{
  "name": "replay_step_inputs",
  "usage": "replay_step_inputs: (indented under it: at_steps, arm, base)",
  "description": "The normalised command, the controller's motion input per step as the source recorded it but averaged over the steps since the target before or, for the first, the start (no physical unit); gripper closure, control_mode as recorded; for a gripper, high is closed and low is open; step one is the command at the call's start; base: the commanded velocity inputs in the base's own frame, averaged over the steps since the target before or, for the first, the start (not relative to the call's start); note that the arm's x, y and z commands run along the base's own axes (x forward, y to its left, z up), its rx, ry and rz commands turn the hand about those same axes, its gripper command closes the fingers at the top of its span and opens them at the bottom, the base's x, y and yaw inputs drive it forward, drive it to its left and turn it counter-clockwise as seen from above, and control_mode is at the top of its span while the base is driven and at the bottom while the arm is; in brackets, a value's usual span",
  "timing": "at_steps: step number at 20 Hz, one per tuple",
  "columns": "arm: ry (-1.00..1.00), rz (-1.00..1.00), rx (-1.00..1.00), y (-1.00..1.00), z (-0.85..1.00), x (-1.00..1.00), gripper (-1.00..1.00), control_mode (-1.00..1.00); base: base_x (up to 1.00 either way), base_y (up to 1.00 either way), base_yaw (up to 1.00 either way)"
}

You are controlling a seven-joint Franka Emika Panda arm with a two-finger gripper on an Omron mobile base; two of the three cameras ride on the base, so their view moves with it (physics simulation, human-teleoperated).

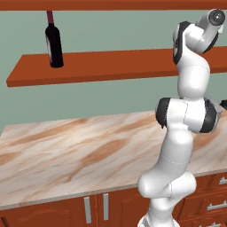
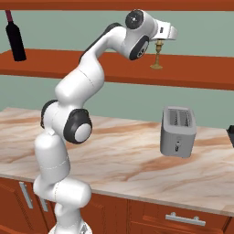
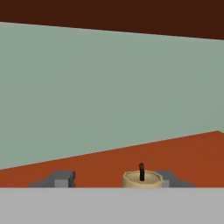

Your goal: Get the candle and the wine from the cabinet and move them to the dining counter.

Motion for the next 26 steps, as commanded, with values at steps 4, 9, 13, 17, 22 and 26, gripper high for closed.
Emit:
replay_step_inputs:
  at_steps: [4, 9, 13, 17, 22, 26]
  arm:
    - [0.00, 0.00, 0.00, 0.00, 0.00, 0.00, 1.00, -1.00]
    - [0.00, 0.00, 0.00, 0.00, 0.00, 0.00, 1.00, -1.00]
    - [0.00, 0.00, 0.00, 0.00, 0.00, -0.10, 1.00, -1.00]
    - [-0.03, 0.00, 0.00, -0.01, 0.00, -0.36, 1.00, -1.00]
    - [-0.05, 0.00, 0.00, -0.02, 0.00, -0.41, 1.00, -1.00]
    - [-0.09, 0.00, 0.00, 0.00, 0.00, -0.50, 1.00, -1.00]
  base:
    - [0.00, 0.00, 0.00]
    - [0.00, 0.00, 0.00]
    - [0.00, 0.00, 0.00]
    - [0.00, 0.00, 0.00]
    - [0.00, 0.00, 0.00]
    - [0.00, 0.00, 0.00]
